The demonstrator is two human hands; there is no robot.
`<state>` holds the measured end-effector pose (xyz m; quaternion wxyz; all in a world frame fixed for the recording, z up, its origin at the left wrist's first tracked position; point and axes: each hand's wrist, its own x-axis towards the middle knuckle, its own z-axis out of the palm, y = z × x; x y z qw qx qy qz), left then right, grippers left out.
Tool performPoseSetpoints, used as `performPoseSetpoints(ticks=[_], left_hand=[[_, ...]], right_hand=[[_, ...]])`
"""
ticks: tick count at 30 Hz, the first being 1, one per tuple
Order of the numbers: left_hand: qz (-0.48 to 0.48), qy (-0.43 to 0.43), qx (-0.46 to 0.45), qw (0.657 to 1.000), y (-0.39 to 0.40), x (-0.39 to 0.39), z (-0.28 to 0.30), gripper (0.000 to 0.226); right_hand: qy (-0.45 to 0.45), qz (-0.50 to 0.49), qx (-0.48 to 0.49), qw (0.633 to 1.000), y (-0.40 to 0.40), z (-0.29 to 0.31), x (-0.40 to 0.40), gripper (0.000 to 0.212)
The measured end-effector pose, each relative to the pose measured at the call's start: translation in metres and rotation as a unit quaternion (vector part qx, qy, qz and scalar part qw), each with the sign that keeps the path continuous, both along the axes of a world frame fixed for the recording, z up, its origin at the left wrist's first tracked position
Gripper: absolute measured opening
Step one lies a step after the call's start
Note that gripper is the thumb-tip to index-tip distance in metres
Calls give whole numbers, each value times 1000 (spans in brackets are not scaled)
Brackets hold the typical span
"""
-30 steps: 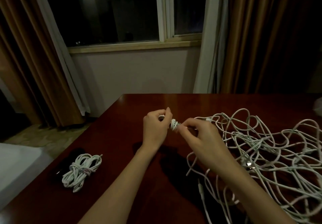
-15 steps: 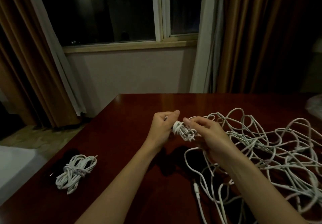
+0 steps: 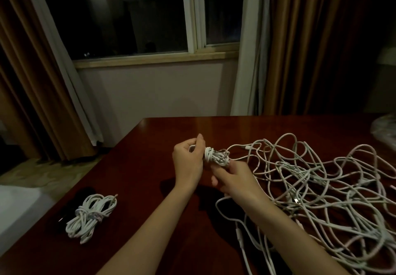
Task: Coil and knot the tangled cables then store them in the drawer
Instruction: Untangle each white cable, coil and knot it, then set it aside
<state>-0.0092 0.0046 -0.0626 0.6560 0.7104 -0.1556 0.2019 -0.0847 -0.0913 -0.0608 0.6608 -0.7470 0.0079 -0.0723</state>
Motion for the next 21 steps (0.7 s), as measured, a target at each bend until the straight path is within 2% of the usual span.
performPoseSetpoints(ticks=[4, 6, 10, 14, 17, 21], left_hand=[[39, -60, 58, 996, 8, 6, -3, 56], [44, -86, 93, 991, 11, 9, -5, 53], [38, -138, 165, 976, 13, 14, -10, 53], [-3, -167, 222, 960, 12, 12, -11, 45], [-64, -157, 209, 963, 7, 7, -6, 43], [-130, -103, 138, 977, 5, 2, 0, 46]], right_hand=[[42, 60, -16, 997, 2, 7, -5, 32], [32, 65, -36, 997, 2, 10, -6, 32], [-23, 19, -165, 986, -6, 17, -8, 32], [-105, -64, -314, 941, -21, 20, -10, 34], [-138, -104, -286, 943, -28, 20, -7, 27], [-64, -55, -144, 986, -32, 20, -4, 33]])
